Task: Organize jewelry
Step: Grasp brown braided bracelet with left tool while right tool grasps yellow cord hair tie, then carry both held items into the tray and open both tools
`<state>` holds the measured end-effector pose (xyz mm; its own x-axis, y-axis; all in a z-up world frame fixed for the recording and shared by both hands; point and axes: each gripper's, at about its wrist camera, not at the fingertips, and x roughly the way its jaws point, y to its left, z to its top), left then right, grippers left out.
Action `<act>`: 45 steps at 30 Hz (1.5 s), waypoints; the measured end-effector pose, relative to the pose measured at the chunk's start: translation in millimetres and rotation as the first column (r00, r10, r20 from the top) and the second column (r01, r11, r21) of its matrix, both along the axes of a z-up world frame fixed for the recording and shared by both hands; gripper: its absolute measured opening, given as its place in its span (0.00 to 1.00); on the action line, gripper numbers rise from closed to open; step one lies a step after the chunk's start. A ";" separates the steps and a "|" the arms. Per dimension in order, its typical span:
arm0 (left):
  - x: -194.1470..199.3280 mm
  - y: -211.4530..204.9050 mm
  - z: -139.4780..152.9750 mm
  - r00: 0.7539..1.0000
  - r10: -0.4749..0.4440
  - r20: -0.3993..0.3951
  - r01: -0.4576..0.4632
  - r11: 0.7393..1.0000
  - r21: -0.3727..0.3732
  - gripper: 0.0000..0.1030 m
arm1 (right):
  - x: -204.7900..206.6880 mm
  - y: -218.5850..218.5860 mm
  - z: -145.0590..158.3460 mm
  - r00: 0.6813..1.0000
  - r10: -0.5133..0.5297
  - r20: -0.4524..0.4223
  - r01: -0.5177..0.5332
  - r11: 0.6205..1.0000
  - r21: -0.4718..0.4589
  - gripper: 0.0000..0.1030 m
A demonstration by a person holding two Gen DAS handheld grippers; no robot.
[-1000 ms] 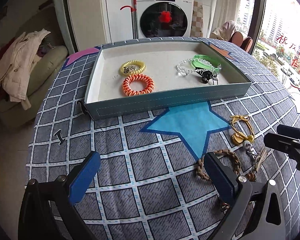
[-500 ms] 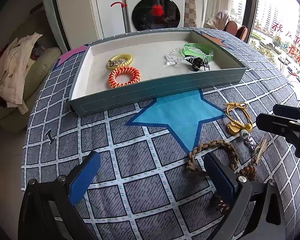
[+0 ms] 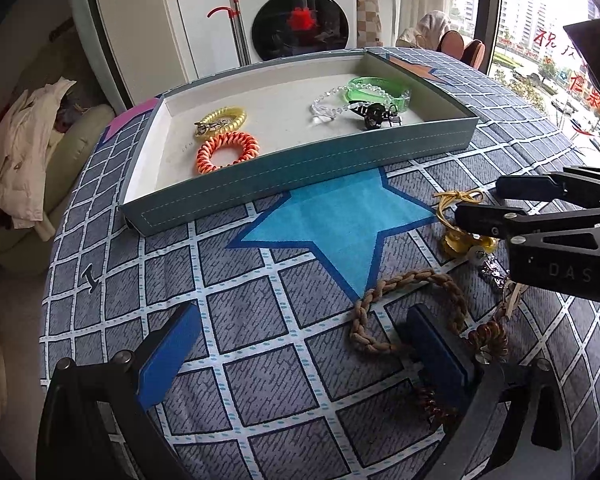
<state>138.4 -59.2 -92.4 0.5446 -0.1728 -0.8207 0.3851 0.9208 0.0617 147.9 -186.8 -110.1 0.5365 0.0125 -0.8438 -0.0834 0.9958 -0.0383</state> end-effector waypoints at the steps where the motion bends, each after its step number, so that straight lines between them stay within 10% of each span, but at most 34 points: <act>1: -0.5 -1.1 0.4 1.000 -0.007 0.001 0.007 1.000 -0.001 1.00 | 0.3 0.7 -0.9 1.000 0.013 0.002 -0.013 1.000 -0.002 0.59; 7: -2.0 -9.3 2.8 0.998 -0.067 -0.009 0.067 0.997 -0.030 0.90 | 3.9 3.7 -0.9 0.999 0.052 -0.003 -0.052 0.999 0.003 0.54; 16: -10.5 -21.2 7.5 0.985 -0.172 -0.024 0.170 0.983 -0.071 0.29 | 0.8 18.0 1.5 0.996 0.086 -0.007 -0.086 0.996 -0.002 0.06; 45: 7.7 36.5 30.3 0.999 -0.017 -0.041 0.005 0.962 -0.274 0.26 | -17.2 9.1 54.1 0.991 0.038 0.129 -0.051 0.994 0.095 0.04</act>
